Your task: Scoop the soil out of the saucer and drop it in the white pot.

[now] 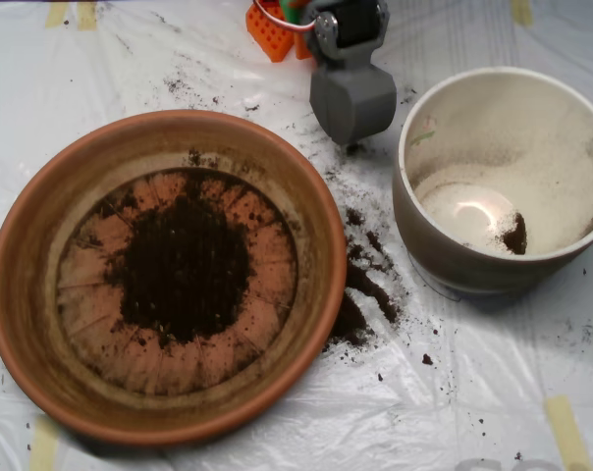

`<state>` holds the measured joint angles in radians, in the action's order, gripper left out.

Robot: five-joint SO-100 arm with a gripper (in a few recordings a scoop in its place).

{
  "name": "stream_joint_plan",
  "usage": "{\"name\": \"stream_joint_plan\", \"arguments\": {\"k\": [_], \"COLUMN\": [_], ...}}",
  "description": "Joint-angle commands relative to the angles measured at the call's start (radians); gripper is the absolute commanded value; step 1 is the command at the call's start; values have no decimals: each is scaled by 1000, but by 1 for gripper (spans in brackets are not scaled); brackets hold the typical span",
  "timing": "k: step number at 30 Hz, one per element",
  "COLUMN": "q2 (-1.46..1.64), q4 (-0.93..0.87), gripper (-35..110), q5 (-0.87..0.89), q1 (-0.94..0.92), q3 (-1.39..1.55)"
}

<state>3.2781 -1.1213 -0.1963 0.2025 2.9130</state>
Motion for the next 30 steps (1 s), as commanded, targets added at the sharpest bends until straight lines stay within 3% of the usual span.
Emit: {"name": "stream_joint_plan", "arguments": {"k": [1, 30], "q2": [71, 71], "q4": [219, 216], "gripper": [0, 0], "q5": [112, 100], "q1": [89, 92], "q3": [184, 183]}}
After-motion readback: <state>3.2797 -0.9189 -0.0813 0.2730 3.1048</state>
